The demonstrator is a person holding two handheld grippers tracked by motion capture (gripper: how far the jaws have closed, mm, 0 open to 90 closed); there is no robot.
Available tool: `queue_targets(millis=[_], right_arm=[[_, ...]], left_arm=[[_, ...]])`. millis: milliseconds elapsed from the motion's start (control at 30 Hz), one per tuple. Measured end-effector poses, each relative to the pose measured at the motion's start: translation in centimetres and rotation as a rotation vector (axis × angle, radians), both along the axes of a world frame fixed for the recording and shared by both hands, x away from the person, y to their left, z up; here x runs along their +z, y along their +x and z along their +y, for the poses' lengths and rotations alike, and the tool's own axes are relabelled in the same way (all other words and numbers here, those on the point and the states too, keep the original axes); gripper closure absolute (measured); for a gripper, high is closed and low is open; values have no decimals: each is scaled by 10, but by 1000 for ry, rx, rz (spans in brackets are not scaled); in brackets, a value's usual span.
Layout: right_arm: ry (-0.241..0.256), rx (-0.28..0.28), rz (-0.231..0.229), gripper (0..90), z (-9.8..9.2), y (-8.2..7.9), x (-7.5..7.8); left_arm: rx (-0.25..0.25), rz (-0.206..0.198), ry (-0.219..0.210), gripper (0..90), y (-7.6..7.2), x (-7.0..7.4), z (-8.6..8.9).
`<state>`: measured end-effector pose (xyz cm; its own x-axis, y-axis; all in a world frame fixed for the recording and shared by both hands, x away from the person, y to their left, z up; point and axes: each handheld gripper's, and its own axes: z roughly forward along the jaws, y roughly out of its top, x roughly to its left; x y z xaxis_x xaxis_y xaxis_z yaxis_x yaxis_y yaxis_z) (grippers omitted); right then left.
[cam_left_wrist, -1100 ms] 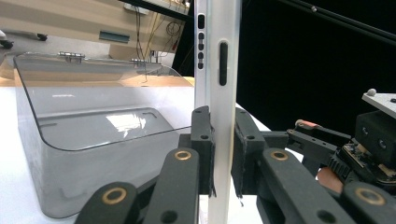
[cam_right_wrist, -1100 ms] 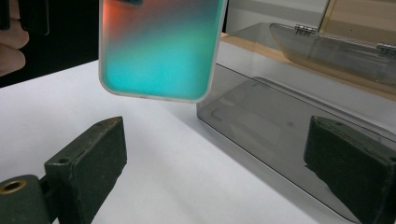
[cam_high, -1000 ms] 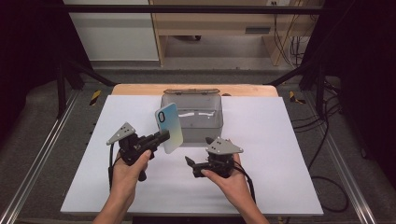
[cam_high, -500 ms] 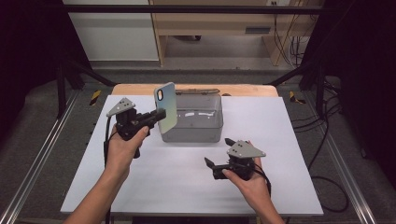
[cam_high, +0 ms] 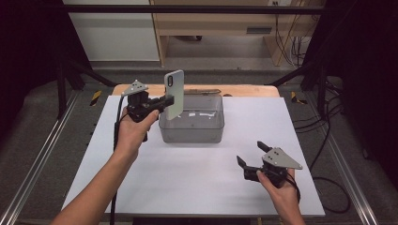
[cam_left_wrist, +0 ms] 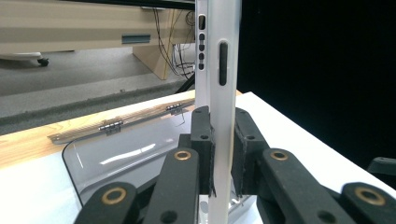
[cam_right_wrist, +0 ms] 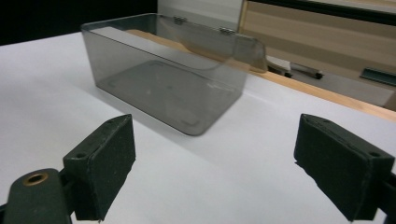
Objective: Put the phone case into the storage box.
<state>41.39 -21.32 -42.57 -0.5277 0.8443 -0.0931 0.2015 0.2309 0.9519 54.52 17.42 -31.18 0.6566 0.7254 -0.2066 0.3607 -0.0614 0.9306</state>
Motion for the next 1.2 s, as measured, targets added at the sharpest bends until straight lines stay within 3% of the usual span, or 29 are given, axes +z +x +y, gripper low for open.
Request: queue_targets(millis=[200,267,367,700,900,1200], right_arm=[[-17,-75,-5,131,-18,-4,-9],[-33,-59,8,114,-21,-3,-11],[-5,-28,13,93,-22,-3,-10],[72,3,-18,50,-33,-7,-6],[59,21,-24,49,-30,-7,-8],[21,37,-21,46,-20,-7,-15]], left_arm=[[8,12,10,810,14,-3,-7],[13,17,16,810,18,-6,-8],[20,37,6,810,24,-10,-8],[46,38,-5,810,32,-10,-1],[58,31,-6,810,34,-6,1],[71,39,34,810,42,-2,4]])
